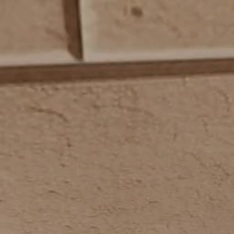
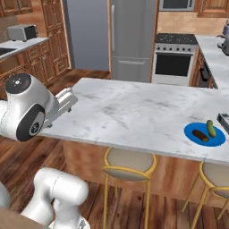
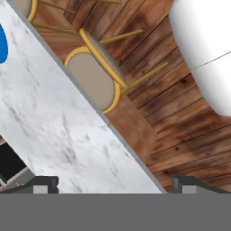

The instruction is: Retrieve the tupperware and aluminum foil from the cabinet and place them on the dining counter near the plate with sweet potato and cucumber to prepare for storing leftovers.

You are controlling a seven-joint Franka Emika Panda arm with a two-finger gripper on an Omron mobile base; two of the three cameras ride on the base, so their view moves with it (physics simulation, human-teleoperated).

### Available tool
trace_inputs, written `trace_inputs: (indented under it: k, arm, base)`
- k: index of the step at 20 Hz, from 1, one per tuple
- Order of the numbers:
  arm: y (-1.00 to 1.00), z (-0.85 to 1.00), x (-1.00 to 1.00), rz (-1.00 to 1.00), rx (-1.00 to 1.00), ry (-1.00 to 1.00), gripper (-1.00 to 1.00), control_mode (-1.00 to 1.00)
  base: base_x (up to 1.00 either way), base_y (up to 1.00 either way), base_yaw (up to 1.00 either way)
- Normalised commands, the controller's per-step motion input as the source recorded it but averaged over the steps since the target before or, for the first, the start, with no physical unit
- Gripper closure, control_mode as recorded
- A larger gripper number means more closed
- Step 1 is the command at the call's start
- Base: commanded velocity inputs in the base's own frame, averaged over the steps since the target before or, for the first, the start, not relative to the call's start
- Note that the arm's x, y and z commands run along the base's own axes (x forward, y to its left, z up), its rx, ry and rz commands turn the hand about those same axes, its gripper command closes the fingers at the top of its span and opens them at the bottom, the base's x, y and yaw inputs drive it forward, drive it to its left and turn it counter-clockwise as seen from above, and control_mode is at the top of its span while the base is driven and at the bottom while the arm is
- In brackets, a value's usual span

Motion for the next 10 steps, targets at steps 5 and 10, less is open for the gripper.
trace_inputs:
  k: [5,10]
  arm:
    - [0.00,0.00,0.00,0.00,0.00,0.00,-1.00,1.00]
    - [0.00,0.00,0.00,0.00,0.00,0.00,-1.00,1.00]
  base:
    - [0.30,1.00,0.30]
    - [0.33,1.00,0.31]
